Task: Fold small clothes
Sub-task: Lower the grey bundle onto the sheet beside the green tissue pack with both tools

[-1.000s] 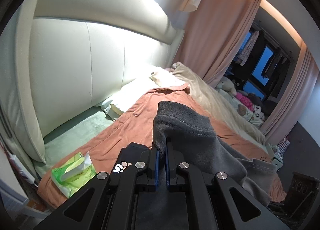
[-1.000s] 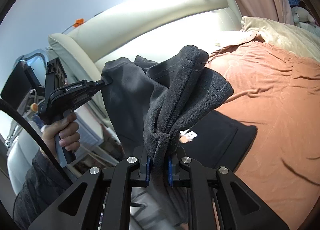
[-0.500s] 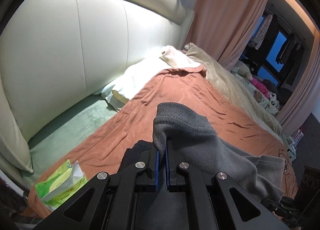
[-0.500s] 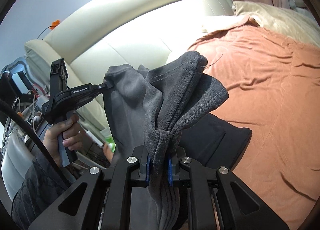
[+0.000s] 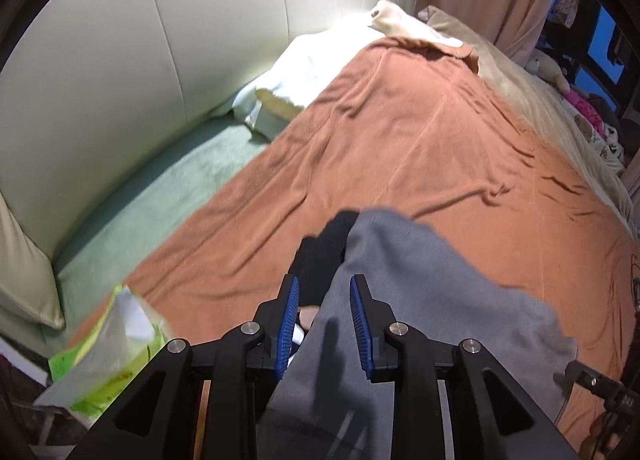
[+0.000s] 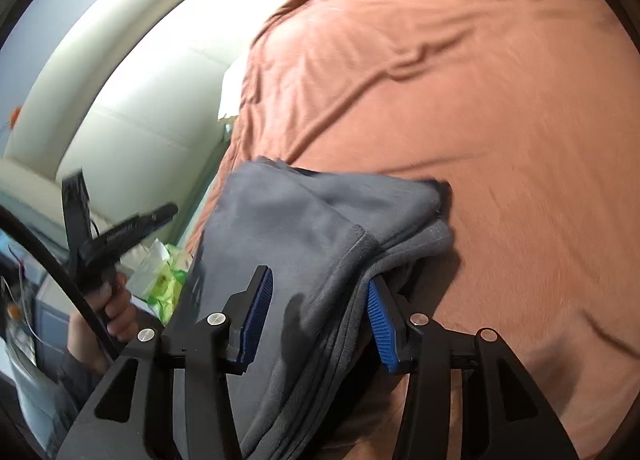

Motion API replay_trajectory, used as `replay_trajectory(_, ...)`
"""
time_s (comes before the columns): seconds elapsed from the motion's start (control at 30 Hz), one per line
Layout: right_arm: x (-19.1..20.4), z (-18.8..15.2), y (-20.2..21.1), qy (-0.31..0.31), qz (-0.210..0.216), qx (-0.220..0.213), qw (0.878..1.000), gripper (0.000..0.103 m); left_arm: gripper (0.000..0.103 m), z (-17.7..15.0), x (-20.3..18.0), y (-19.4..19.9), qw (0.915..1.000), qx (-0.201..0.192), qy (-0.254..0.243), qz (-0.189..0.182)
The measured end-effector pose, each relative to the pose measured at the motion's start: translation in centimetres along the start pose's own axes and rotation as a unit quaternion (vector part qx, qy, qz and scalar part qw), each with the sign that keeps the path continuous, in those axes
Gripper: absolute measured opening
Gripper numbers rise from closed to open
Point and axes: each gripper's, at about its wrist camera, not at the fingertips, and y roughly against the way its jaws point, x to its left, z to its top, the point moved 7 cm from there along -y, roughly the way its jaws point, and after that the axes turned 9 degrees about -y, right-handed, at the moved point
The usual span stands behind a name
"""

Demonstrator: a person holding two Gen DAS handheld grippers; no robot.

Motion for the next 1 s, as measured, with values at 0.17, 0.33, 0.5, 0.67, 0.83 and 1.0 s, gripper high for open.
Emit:
replay_trajectory(0.17,-0.6,-2.7,0.3,-0.02,0.015,-0.003,1.0,0.045,0.035,-2.7,0.7,1.3,0.9997,0.018,-0.012,-0.006)
replay_trajectory(0.33,1.8,-4.6,0.9,-0.004,0.039,-0.007,0.999,0.045,0.037,-3.9,1.7,1.1,0.9995,0.027,-0.002,-0.016)
replay_trajectory(0.5,1.7,-4.8,0.4,-0.016,0.046,-0.006,0.999,0.045,0.037,-3.4,1.0,-0.2,0.999,0.029,0.002,-0.033)
replay_trajectory(0.67,0.5,-4.2,-0.3,-0.04,0.057,0.008,0.998,0.038,0.037,-2.7,0.3,-2.8,0.9983,0.042,-0.003,-0.04)
replay_trajectory(0.83,-0.3,-2.7,-0.9,-0.046,0.07,0.006,0.996,0.026,0.037,-2.6,0.3,-4.7,0.9976,0.049,0.002,-0.048)
replay_trajectory(1.0,-0.8,-2.9,-0.9,-0.041,0.067,0.005,0.997,0.023,0.036,-2.5,-0.3,-5.6,0.9976,0.047,-0.002,-0.052)
